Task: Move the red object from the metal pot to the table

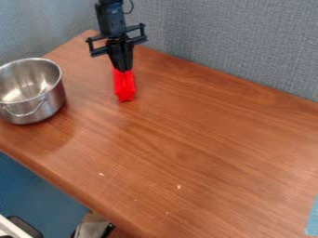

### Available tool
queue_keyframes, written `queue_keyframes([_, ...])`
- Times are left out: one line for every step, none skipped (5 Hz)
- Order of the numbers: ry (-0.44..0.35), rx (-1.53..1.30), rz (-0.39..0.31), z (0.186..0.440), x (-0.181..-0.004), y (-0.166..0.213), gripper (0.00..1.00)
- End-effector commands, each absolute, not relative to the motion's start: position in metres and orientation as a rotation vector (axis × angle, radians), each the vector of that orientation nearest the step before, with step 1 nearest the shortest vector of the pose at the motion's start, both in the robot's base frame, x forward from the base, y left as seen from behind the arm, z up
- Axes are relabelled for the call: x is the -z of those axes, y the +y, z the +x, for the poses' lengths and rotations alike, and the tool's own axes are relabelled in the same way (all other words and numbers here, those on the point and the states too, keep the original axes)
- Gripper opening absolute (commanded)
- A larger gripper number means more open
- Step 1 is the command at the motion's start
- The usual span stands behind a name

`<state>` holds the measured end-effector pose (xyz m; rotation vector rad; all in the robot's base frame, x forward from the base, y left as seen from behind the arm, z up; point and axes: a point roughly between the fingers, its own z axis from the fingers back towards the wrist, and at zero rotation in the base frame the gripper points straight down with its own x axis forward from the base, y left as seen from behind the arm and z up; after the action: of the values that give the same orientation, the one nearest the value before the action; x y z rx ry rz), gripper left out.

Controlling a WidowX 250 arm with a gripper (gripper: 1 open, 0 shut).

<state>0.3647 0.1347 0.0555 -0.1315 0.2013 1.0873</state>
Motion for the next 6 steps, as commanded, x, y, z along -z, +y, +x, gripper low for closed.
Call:
queue_keyframes([0.049, -1.071, -0.152, 0.364, -0.09, 0.149, 0.0])
queue_keyframes([0.016, -1.102, -0.146, 0.368, -0.097, 0.153, 1.0])
queue_keyframes([-0.018, -1.129, -0.138, 0.374, -0.103, 0.157, 0.0])
queue_keyframes([-0.05, -1.157, -0.132, 0.379, -0.108, 0.16, 0.0])
queue_keyframes([-0.049, -1.273, -0.123, 0.384, -0.092, 0.172, 0.0])
queue_keyframes([-0.047, -1.383, -0.114, 0.388, -0.075, 0.183, 0.0])
